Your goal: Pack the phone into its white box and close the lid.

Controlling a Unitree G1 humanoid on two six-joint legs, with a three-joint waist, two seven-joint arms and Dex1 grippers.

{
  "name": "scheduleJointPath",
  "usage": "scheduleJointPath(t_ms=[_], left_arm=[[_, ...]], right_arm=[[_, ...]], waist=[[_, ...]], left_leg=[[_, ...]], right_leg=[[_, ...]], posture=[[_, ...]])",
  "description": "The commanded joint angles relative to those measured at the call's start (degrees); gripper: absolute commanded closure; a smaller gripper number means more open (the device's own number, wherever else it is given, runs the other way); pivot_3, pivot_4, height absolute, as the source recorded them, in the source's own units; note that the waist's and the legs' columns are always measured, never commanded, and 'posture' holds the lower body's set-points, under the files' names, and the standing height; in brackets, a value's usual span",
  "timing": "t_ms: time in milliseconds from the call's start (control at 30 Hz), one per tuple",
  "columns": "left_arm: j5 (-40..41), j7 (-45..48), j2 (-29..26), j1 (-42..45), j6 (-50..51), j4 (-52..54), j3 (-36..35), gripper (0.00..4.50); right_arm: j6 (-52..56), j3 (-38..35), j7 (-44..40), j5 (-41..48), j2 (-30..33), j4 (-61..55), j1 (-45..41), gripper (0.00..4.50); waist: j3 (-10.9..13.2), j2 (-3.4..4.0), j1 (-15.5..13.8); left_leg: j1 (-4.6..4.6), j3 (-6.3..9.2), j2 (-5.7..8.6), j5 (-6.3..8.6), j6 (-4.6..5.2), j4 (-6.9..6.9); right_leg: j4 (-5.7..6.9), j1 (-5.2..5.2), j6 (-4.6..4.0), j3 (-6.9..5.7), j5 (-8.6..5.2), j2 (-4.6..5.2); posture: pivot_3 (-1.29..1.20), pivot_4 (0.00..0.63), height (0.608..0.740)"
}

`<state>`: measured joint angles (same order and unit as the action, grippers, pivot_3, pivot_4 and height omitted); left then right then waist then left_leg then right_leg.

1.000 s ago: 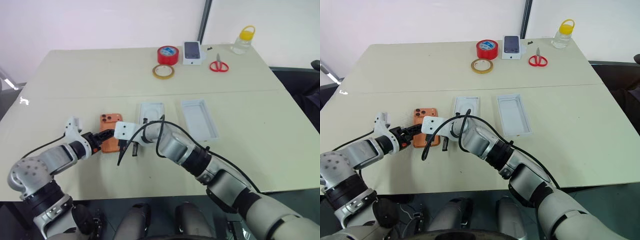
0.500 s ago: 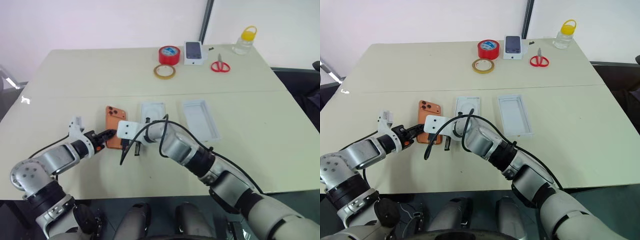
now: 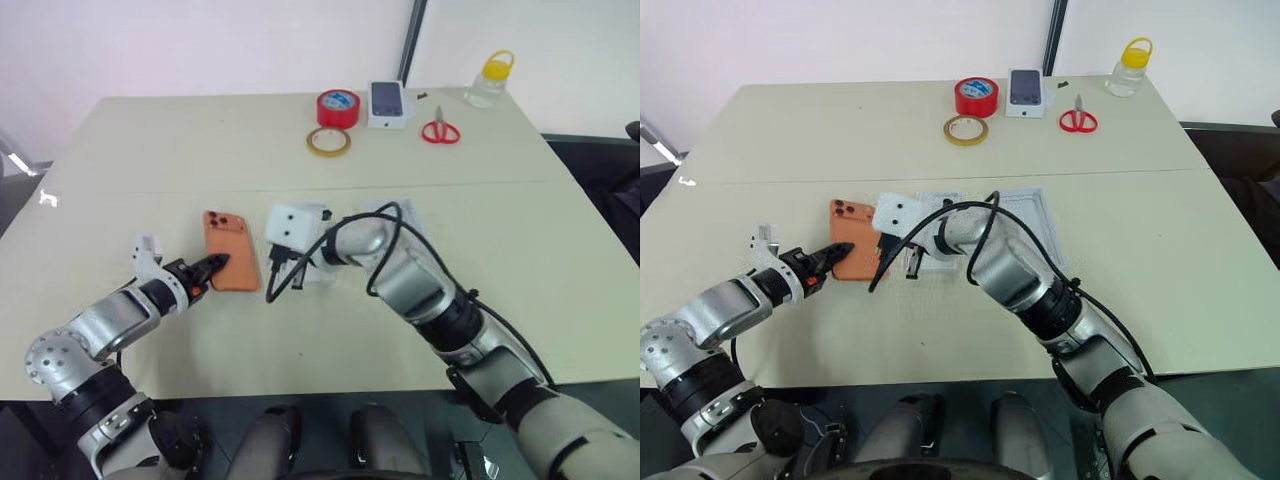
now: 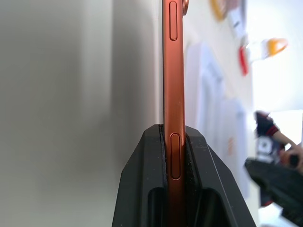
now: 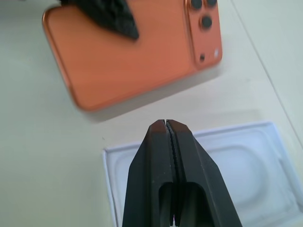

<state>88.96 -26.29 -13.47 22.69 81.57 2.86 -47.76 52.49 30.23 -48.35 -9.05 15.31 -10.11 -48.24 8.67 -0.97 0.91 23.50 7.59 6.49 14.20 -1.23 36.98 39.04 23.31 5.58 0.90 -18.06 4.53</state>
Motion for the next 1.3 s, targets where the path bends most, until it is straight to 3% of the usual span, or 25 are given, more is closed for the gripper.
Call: scheduleJointPath(t_ms=[33,167,467,633,1000,1133,1300], left_arm=[[12.15,-4.63,-3.32,0.81,-7.97,1.35,4.99,4.46],[17.06,-6.95,-5.2,3.14,-13.37,0.6,15.47,4.46],[7.49,0.92,-4.78,11.71,-14.7,-10.31,31.51,4.46],[2.65,5.08,-5.0,14.07,-13.9,-15.51,33.97,4.46],[-0.39,8.34,-4.64,14.67,-12.31,-16.89,33.78,4.46],[-0.87,8.74,-4.54,14.54,-11.83,-16.38,33.53,2.71],[-0.56,9.04,-5.21,14.4,-11.13,-14.65,33.39,0.21]], right_arm=[[0.79,-5.12,-1.41,3.18,3.35,-5.25,-0.25,4.5],[0.6,-10.86,-2.8,6.5,9.77,-7.05,1.27,4.5],[-1.43,-15.4,-2.07,9.45,18.46,-8.62,7.71,4.5],[-2.43,-17.13,-1.27,10.16,21.86,-10.39,11.51,4.5],[-2.64,-17.19,0.95,10.83,23.0,-10.03,12.59,4.5],[-3.1,-17.01,1.05,11.01,23.14,-9.28,11.99,4.5],[-3.67,-16.46,0.84,11.0,23.02,-8.86,11.58,4.5]], waist=[[0.01,-0.01,-0.12],[0.01,-0.02,-0.39],[0.07,-0.1,0.16],[0.1,-0.13,0.04],[0.13,-0.19,-0.22],[0.14,-0.2,-0.26],[0.14,-0.19,-0.2]], left_leg=[[0.01,0.0,0.0,0.0,0.0,0.02],[0.01,0.0,0.02,0.0,0.01,0.0],[0.03,-0.08,0.02,0.0,0.02,-0.07],[0.04,-0.17,0.0,0.0,0.02,-0.05],[0.06,-0.17,0.0,0.0,0.02,-0.04],[0.05,-0.17,0.0,0.0,0.02,-0.03],[0.05,-0.17,0.0,0.0,0.02,-0.03]], right_leg=[[0.0,0.0,0.0,0.0,0.0,0.0],[-0.03,-0.05,0.0,0.0,0.0,0.02],[-0.06,0.0,0.0,0.07,0.0,0.02],[-0.01,0.06,0.01,0.18,0.0,0.0],[-0.02,0.06,0.01,0.19,-0.01,0.01],[-0.02,0.05,0.01,0.19,-0.01,0.01],[-0.02,0.05,0.01,0.18,-0.01,0.01]], posture=[[0.0,0.15,0.74],[0.0,0.15,0.74],[0.0,0.15,0.74],[0.0,0.15,0.74],[0.0,0.15,0.74],[0.0,0.15,0.74],[0.0,0.15,0.74]])
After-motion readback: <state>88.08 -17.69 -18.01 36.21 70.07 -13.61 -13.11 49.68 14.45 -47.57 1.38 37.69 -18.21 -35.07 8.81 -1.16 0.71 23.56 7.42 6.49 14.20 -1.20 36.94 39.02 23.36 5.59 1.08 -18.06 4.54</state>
